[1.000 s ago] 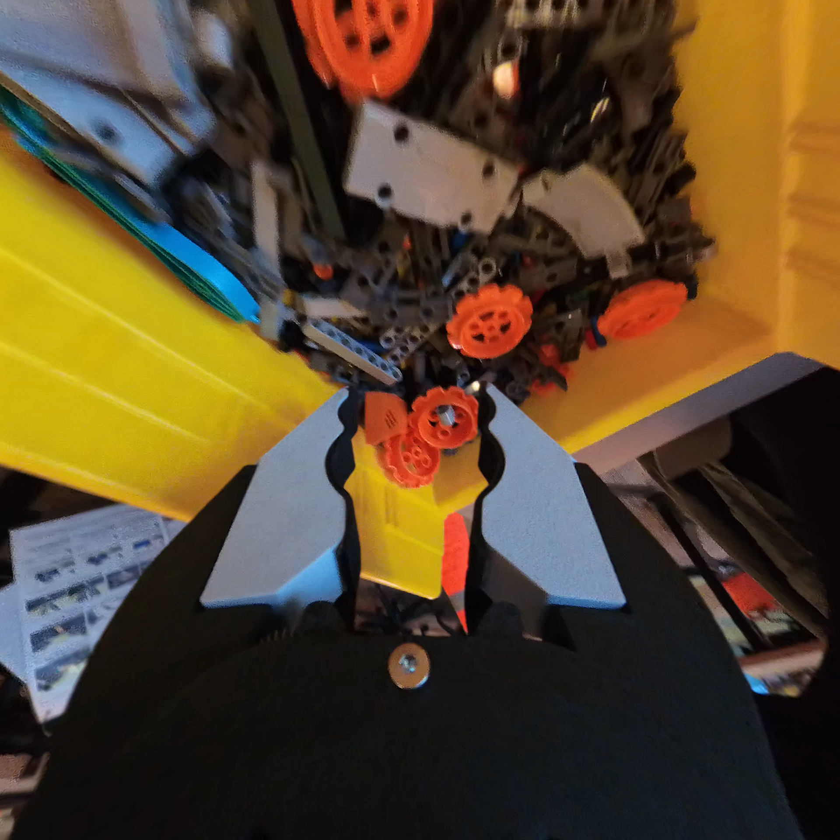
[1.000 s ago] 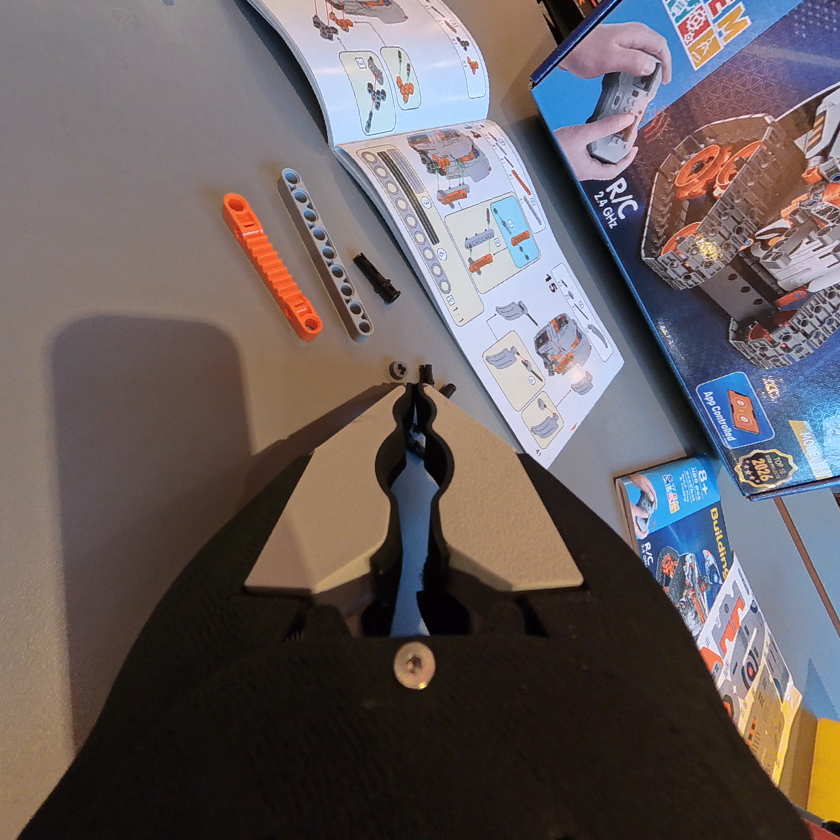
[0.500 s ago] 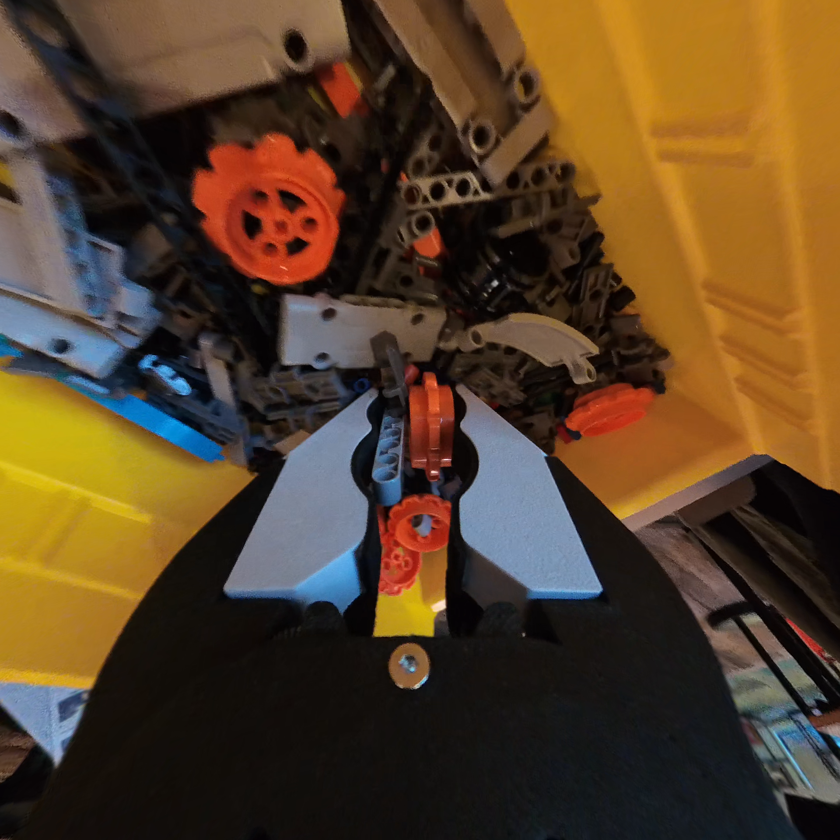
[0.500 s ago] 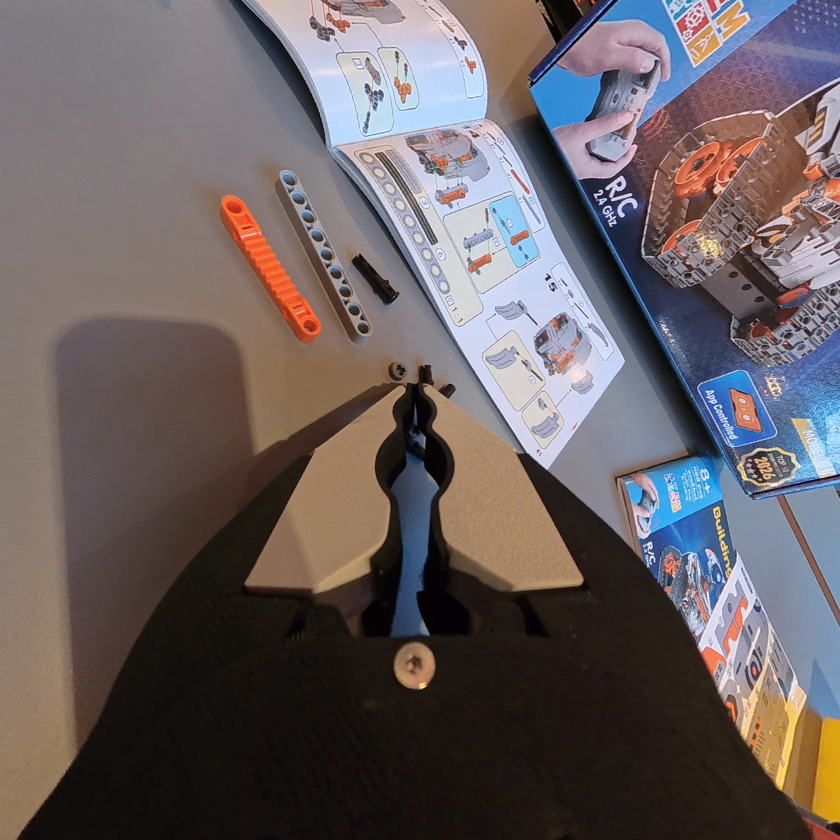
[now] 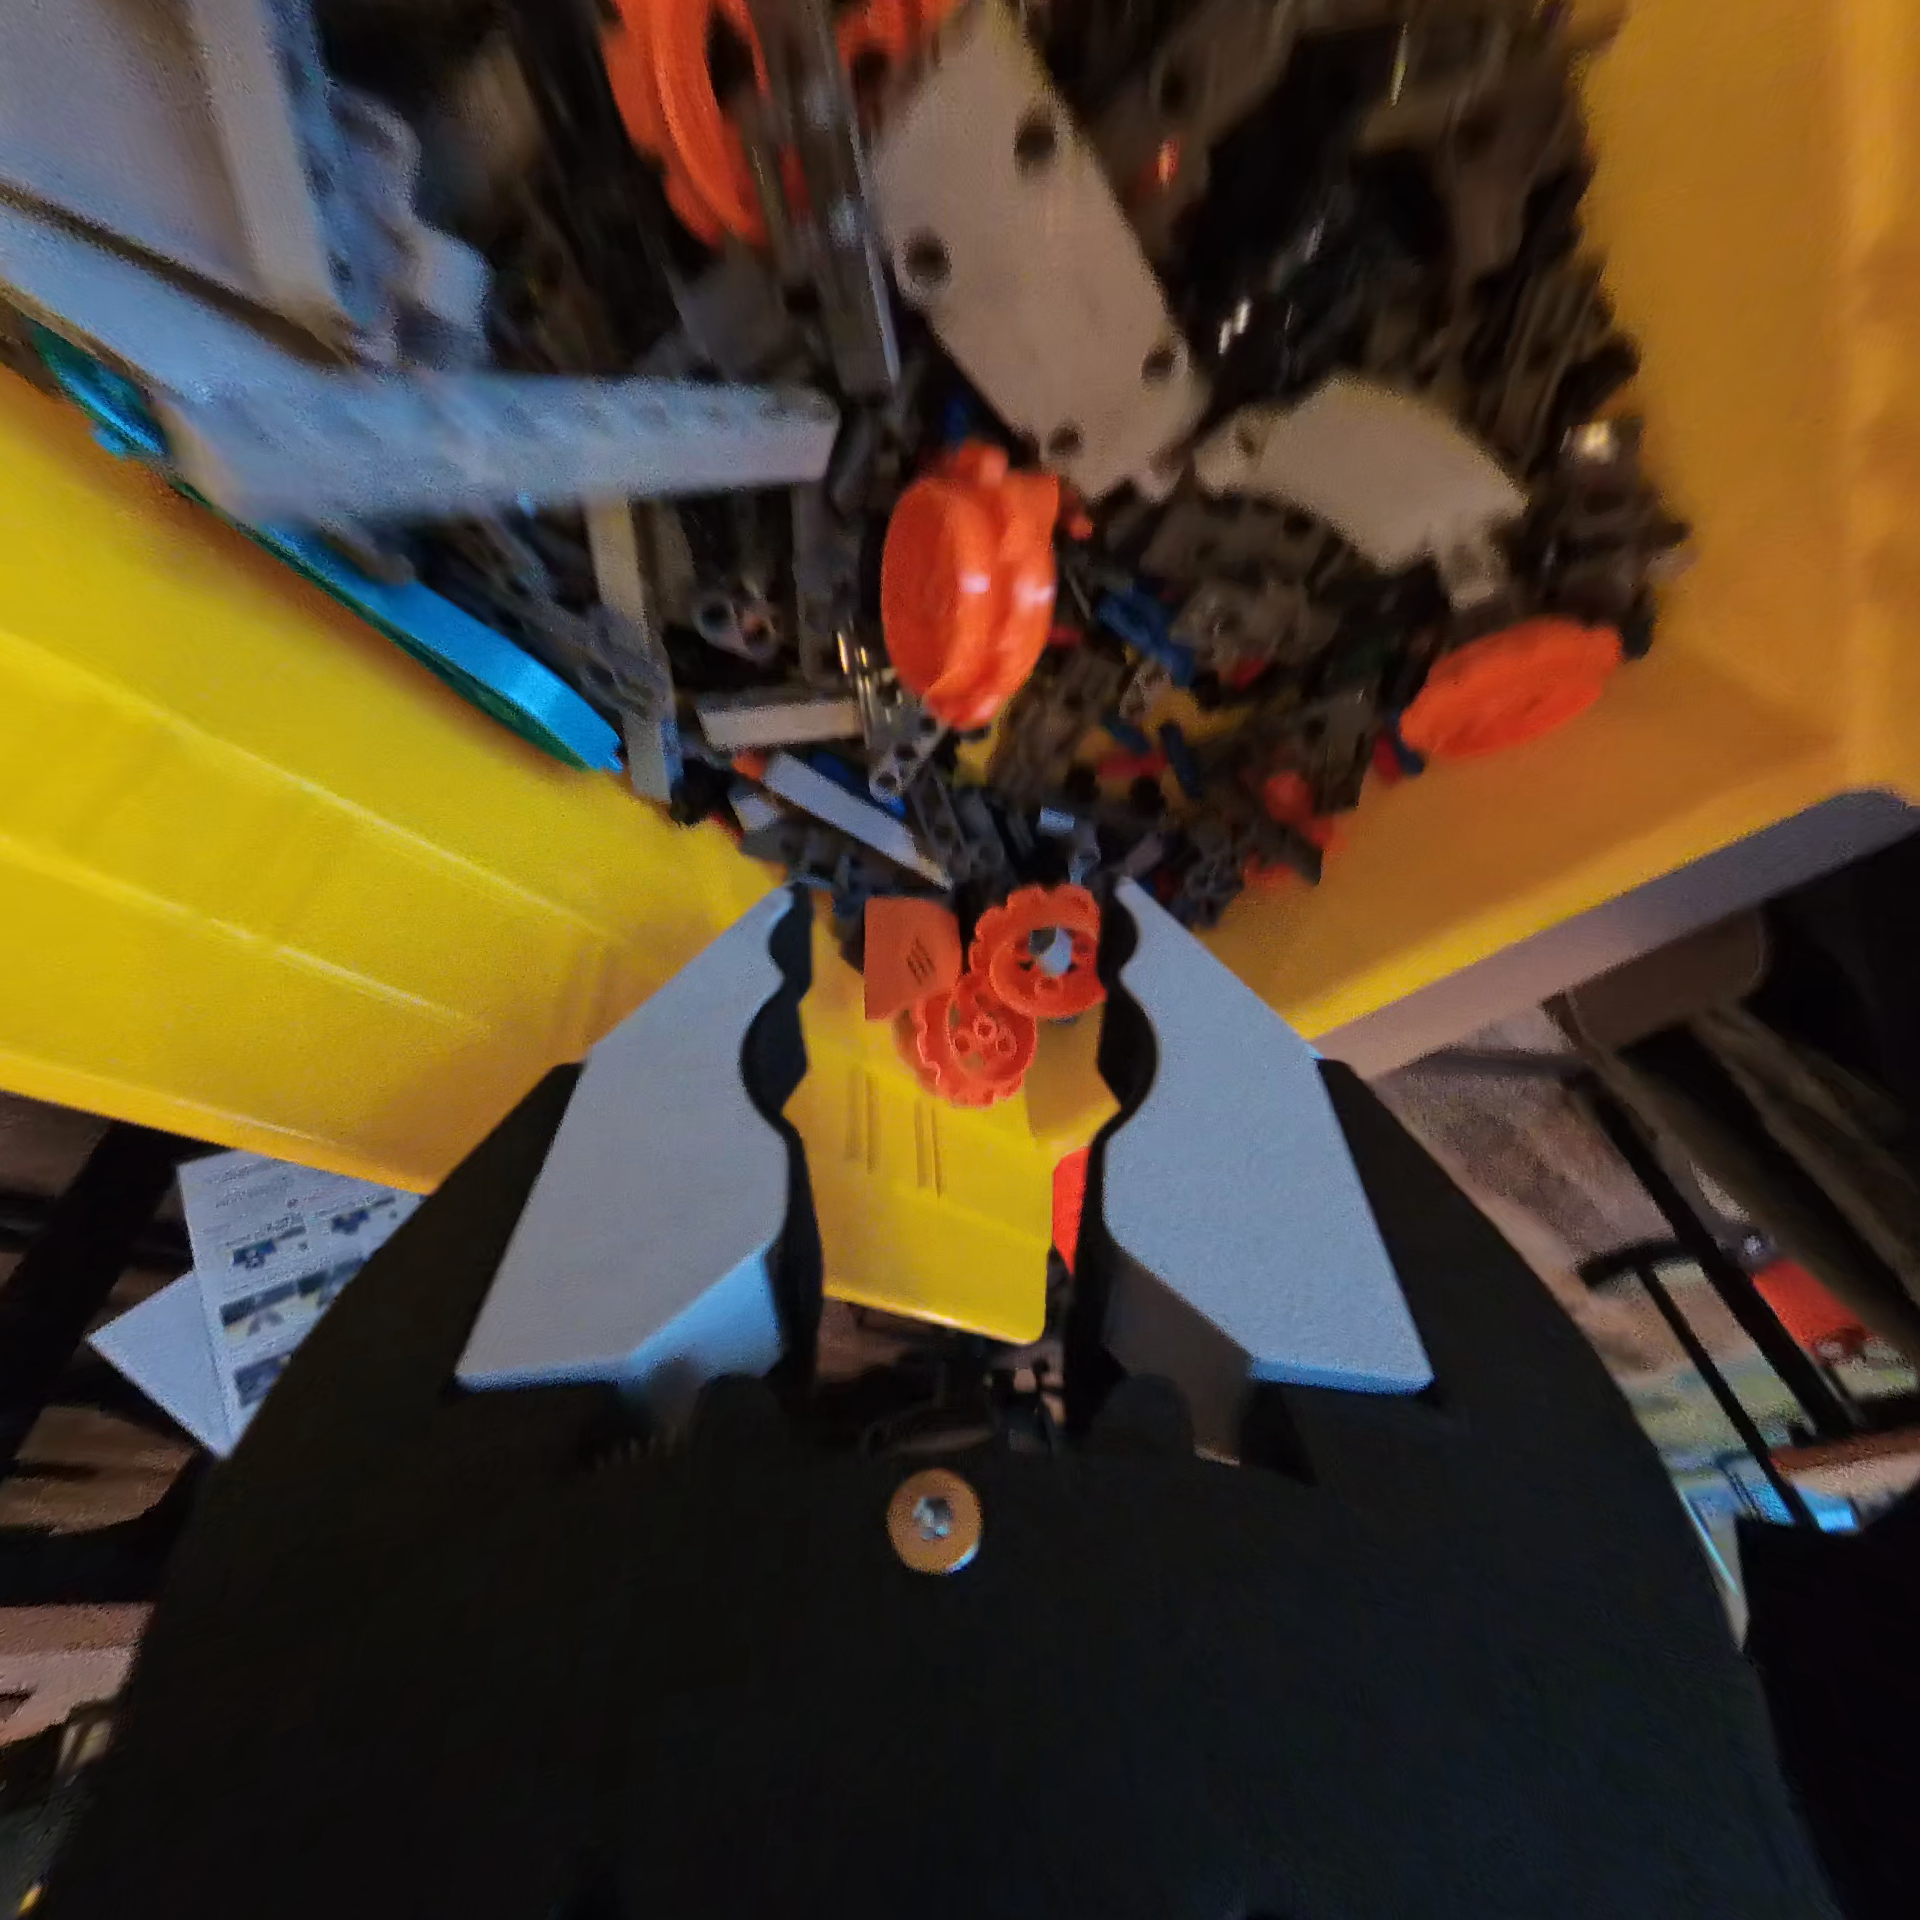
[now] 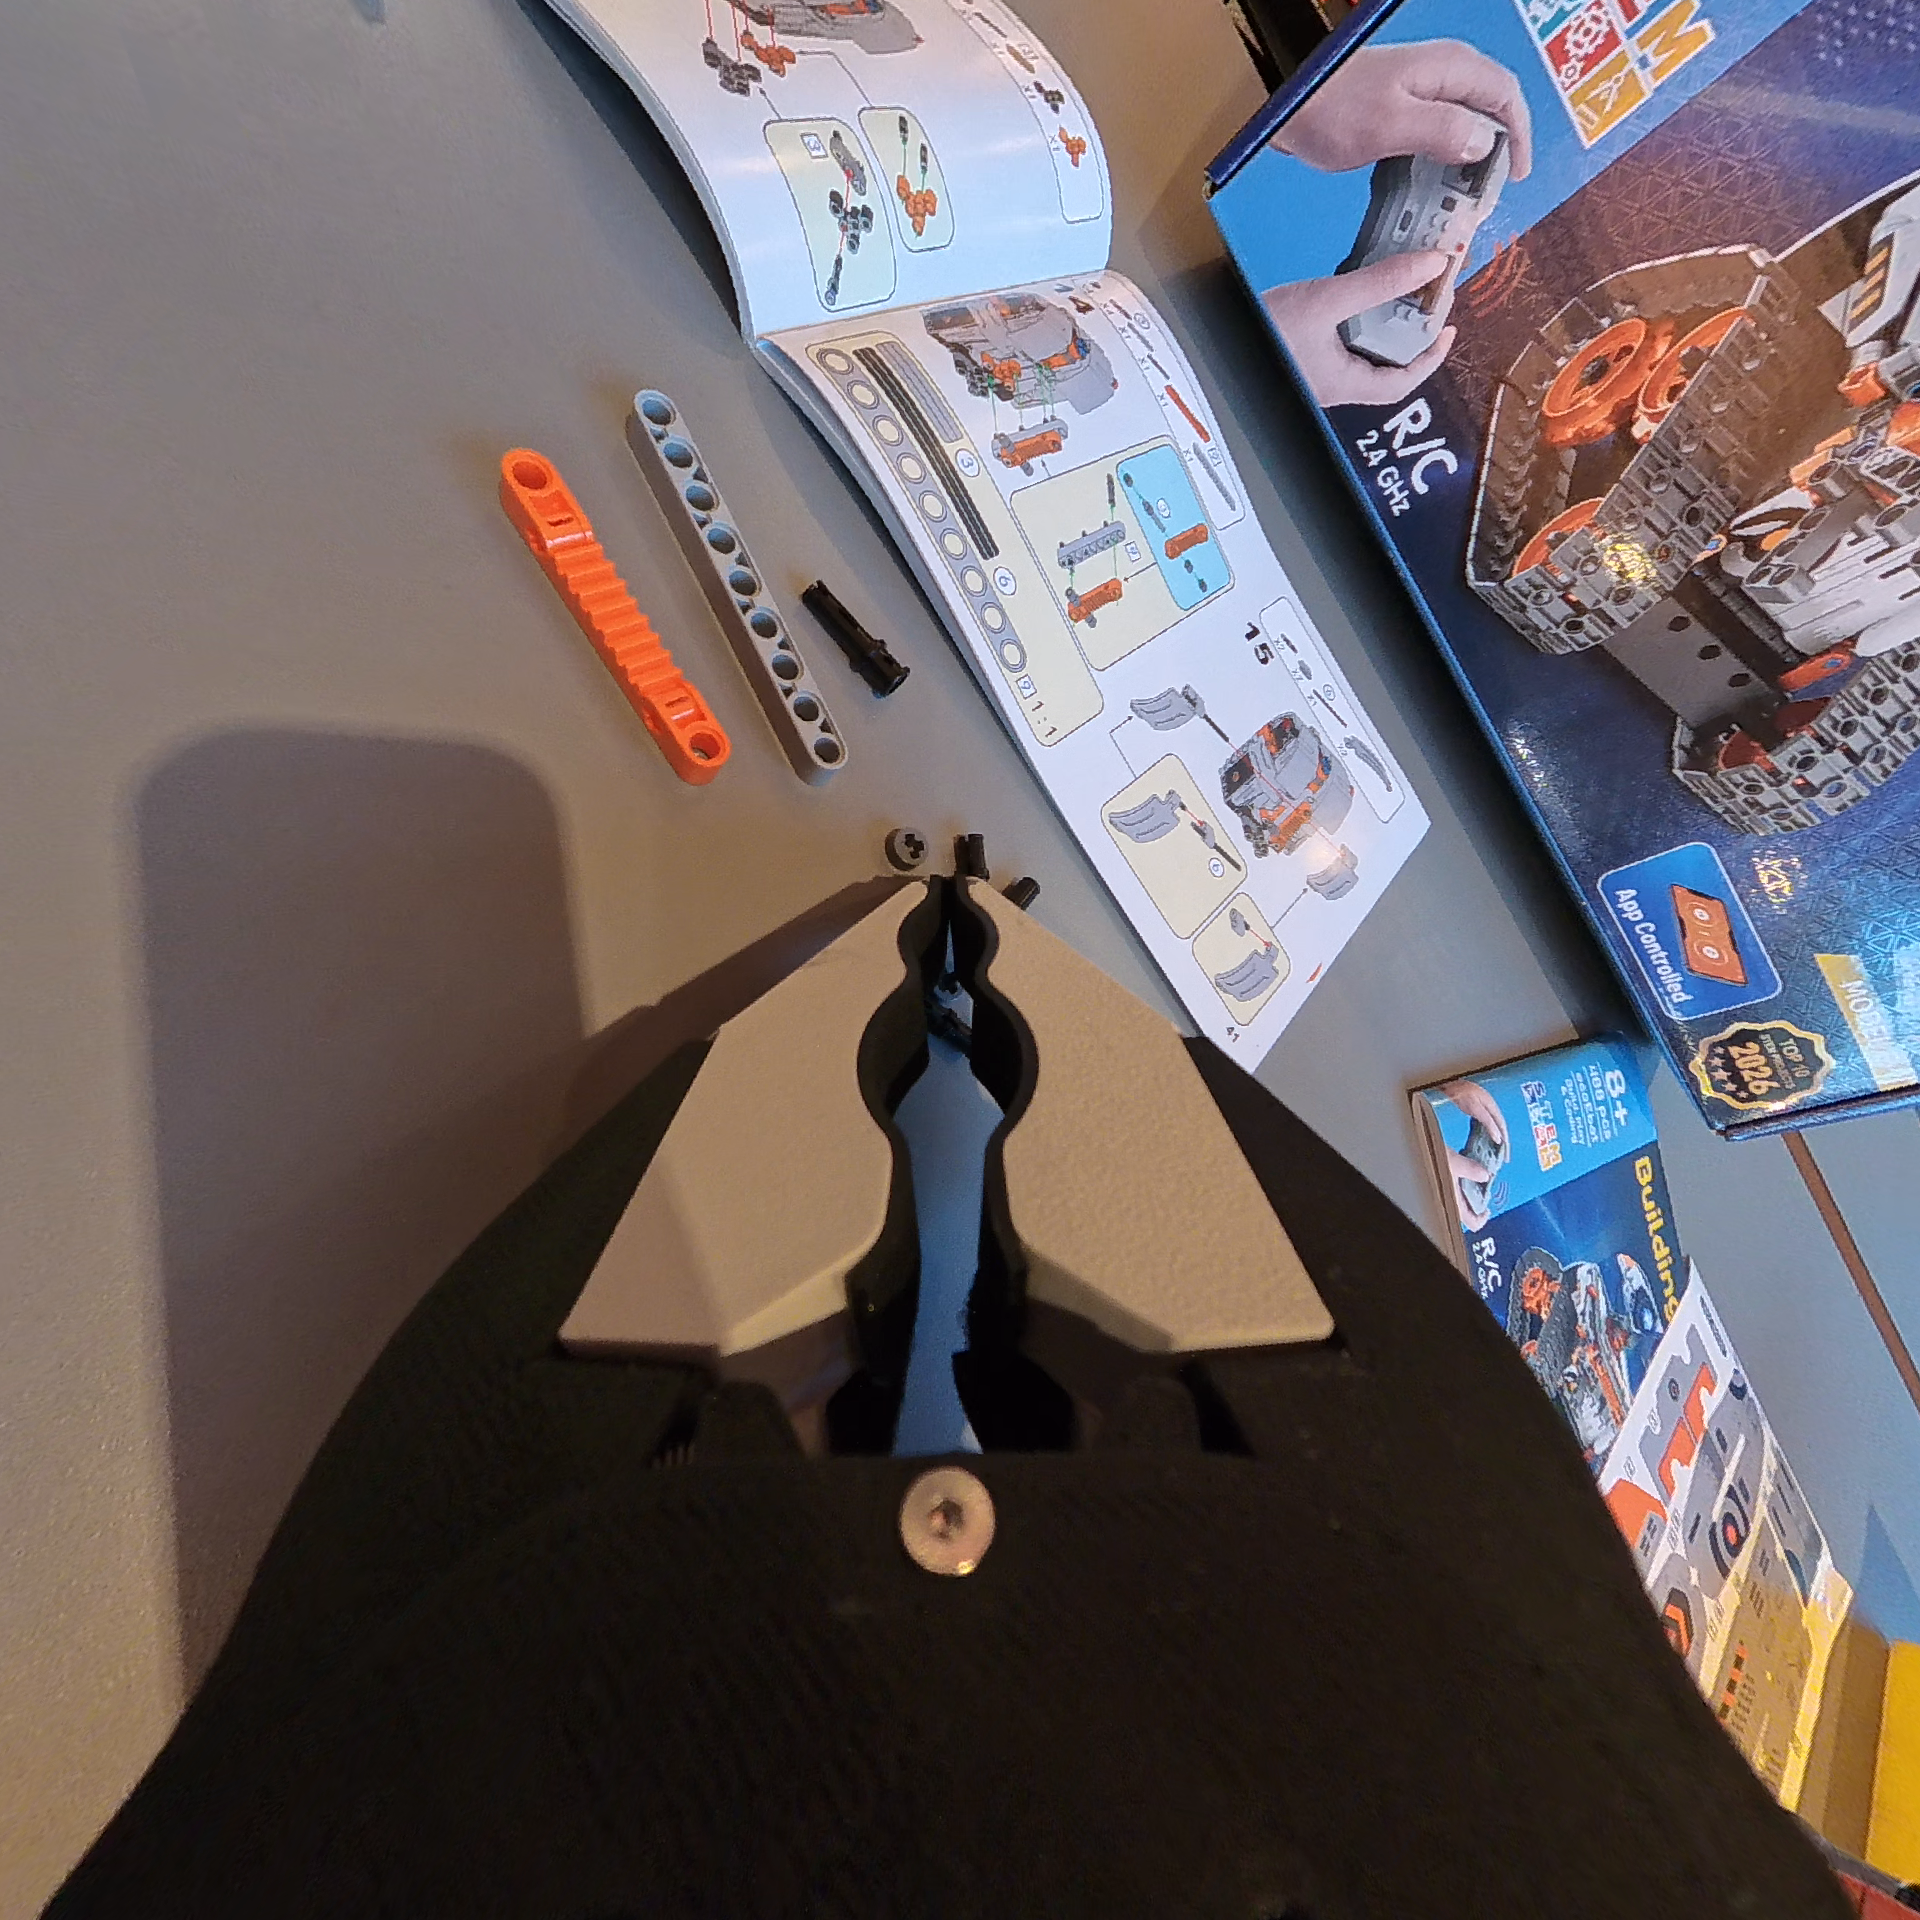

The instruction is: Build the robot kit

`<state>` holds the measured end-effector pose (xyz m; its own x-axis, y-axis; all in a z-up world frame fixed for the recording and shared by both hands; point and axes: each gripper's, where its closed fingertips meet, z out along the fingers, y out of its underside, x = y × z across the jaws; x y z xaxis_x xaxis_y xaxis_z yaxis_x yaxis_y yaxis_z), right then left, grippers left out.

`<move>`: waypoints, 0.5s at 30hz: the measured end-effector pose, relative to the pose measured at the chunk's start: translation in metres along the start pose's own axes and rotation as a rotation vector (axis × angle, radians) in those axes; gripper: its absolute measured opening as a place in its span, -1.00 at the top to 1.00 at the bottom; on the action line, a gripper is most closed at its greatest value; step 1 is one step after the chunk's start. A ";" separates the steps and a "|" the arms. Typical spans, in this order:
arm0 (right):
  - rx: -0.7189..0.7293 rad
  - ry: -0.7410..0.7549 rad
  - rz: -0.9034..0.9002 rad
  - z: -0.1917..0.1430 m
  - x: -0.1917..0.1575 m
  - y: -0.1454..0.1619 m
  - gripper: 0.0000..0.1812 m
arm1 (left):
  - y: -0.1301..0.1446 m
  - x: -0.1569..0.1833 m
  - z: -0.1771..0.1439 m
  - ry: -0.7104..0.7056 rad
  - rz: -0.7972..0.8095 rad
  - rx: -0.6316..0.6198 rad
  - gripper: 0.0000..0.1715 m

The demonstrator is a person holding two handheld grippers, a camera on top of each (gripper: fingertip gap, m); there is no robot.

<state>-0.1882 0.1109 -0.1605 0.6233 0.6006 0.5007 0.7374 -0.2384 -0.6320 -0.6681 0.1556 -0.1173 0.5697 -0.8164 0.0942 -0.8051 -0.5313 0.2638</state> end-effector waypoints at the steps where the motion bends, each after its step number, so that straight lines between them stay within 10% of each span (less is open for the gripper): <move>1: 0.000 0.001 -0.001 0.000 0.000 0.000 1.00 | 0.007 0.001 0.003 0.010 0.008 -0.022 0.57; 4: -0.001 0.002 -0.003 0.000 0.000 0.000 1.00 | 0.009 -0.002 0.012 -0.001 0.014 -0.010 1.00; 15: 0.000 0.002 -0.003 0.000 0.000 0.000 1.00 | -0.014 0.017 0.024 0.293 -0.275 0.187 0.95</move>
<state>-0.1883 0.1107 -0.1604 0.6214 0.6000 0.5038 0.7395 -0.2368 -0.6302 -0.6505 0.1436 -0.1425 0.7682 -0.5545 0.3199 -0.6174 -0.7739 0.1412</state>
